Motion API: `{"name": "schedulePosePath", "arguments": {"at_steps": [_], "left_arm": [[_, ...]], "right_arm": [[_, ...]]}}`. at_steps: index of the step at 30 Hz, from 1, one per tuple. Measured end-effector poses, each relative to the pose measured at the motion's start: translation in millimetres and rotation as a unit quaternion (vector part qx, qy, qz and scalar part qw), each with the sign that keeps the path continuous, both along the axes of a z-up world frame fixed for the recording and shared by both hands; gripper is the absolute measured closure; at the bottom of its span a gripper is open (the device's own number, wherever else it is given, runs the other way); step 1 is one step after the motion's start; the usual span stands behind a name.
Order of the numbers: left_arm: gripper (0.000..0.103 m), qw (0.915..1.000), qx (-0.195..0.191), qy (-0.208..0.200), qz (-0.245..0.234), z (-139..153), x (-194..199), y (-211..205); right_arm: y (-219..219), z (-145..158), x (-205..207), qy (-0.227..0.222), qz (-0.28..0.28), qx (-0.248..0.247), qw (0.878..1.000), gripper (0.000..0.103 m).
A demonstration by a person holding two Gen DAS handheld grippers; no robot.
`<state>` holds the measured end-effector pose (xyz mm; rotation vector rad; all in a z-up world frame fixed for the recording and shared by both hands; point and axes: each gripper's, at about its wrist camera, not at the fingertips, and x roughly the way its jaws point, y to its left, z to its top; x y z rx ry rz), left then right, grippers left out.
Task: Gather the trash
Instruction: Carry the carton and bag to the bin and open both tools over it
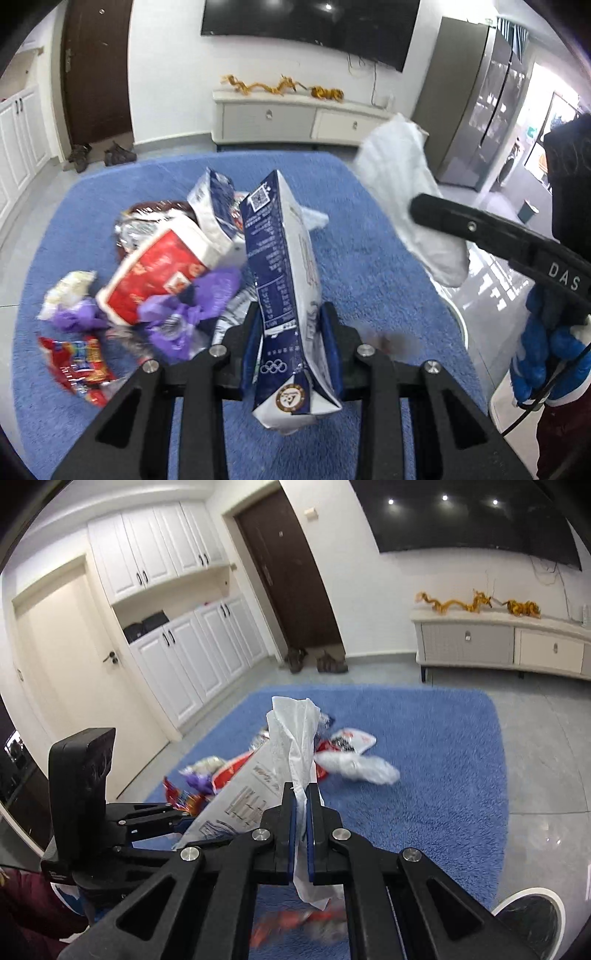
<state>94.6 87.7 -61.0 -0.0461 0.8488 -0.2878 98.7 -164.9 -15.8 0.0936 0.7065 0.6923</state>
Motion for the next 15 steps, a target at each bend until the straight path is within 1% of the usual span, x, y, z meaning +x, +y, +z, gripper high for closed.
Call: {"name": "schedulePosePath", "arguments": {"at_steps": [2,4,6,8,12,15], "left_arm": [[0.073,0.9999,-0.002,-0.010,0.007,10.0,-10.2,5.3],[0.073,0.9998,-0.004,-0.018,0.006,20.7,-15.7,1.7],[0.073,0.9996,0.002,-0.027,-0.004,28.0,-24.9,-4.5],[0.073,0.9994,0.000,-0.031,-0.018,34.9,-25.2,-12.6],[0.073,0.9974,-0.001,-0.031,-0.066,43.8,-24.7,-51.2],[0.073,0.9932,0.003,-0.028,-0.113,45.4,-19.7,-97.2]], "right_arm": [[-1.5,6.5,-6.0,-0.009,-0.003,0.001,1.000,0.099],[-4.5,12.4,-13.5,-0.017,-0.007,0.003,1.000,0.099],[-11.2,14.8,-20.3,-0.024,-0.011,0.003,1.000,0.099],[-23.1,16.5,-27.8,-0.028,-0.023,0.004,0.999,0.099],[-60.7,15.2,-38.5,-0.028,-0.066,0.008,0.997,0.099],[-108.5,9.3,-48.7,-0.023,-0.122,0.007,0.992,0.098]]}}
